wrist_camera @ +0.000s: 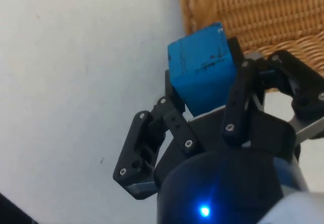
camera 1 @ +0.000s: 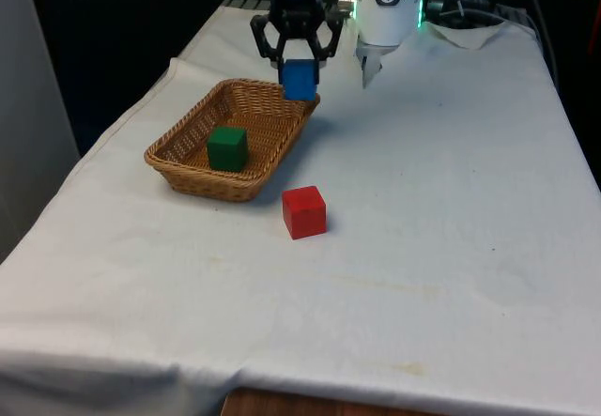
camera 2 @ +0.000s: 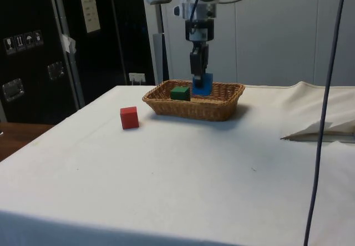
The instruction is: Pick up exactly two blocks and place them into the basket.
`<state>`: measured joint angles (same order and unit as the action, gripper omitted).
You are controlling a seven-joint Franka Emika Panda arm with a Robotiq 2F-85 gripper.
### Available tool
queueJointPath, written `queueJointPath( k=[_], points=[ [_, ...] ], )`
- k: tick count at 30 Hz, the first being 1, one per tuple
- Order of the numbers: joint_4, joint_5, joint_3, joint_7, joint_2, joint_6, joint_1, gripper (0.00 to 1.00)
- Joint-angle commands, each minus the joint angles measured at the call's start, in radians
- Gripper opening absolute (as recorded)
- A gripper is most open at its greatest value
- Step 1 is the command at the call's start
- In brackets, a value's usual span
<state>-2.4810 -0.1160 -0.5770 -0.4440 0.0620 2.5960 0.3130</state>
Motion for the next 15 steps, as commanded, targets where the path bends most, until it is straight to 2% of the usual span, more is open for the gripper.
queueJointPath(
  k=[1,5,6,9,11,15],
  points=[
    [0.005,0.012,-0.006,-0.002,0.011,0.009,-0.004,0.02],
    [0.012,0.0,-0.027,-0.027,0.026,0.012,-0.001,0.02],
    [0.015,0.009,-0.033,-0.031,0.036,0.022,-0.005,0.02],
    [0.023,0.007,-0.052,-0.05,0.061,0.036,-0.005,0.02],
    [0.021,0.0,-0.053,-0.052,0.057,0.029,-0.001,0.02],
    [0.03,0.005,-0.071,-0.068,0.094,0.06,-0.005,0.02]
  ],
)
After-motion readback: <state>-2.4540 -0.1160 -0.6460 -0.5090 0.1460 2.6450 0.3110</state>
